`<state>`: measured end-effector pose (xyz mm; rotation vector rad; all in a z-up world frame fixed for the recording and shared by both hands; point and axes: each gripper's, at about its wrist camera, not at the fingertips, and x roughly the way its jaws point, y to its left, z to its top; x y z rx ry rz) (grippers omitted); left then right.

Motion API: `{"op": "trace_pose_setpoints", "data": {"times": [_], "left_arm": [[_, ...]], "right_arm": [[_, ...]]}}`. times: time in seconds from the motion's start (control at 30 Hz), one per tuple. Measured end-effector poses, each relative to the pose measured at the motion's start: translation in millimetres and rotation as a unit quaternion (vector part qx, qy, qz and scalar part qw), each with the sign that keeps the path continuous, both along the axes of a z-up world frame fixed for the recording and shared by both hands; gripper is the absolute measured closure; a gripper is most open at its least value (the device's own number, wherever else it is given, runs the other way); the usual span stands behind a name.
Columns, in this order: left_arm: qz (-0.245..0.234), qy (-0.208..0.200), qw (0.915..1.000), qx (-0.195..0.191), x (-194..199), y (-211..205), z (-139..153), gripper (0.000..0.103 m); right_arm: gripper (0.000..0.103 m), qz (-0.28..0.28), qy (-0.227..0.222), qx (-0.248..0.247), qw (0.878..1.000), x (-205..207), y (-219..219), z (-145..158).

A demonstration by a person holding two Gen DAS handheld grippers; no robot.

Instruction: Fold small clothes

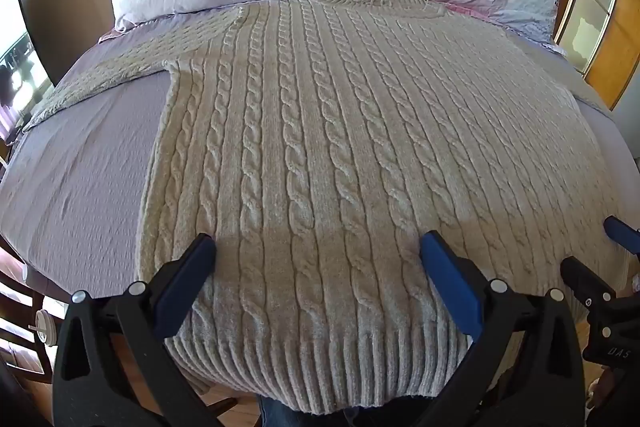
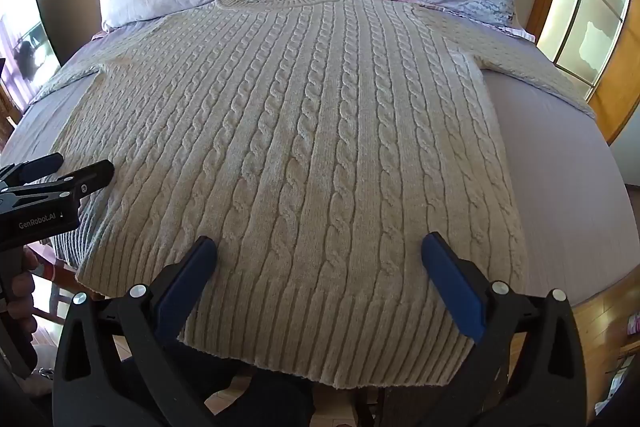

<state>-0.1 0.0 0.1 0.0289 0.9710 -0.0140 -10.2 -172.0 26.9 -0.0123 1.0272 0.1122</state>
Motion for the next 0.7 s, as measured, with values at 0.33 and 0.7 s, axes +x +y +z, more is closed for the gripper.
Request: {"op": "trace_pose_setpoints", "data": {"times": [0.33, 0.7], "left_arm": [[-0.001, 0.0, 1.0, 0.001, 0.4, -0.2, 0.1, 0.002], [-0.001, -0.004, 1.0, 0.001, 3.1, -4.6, 1.2, 0.002]], "right_arm": [[0.001, -0.001, 0.0, 0.001, 1.0, -0.4, -0.2, 0.2], [0.001, 0.0, 0.001, 0.0, 1.0, 0.0, -0.1, -0.2]]}}
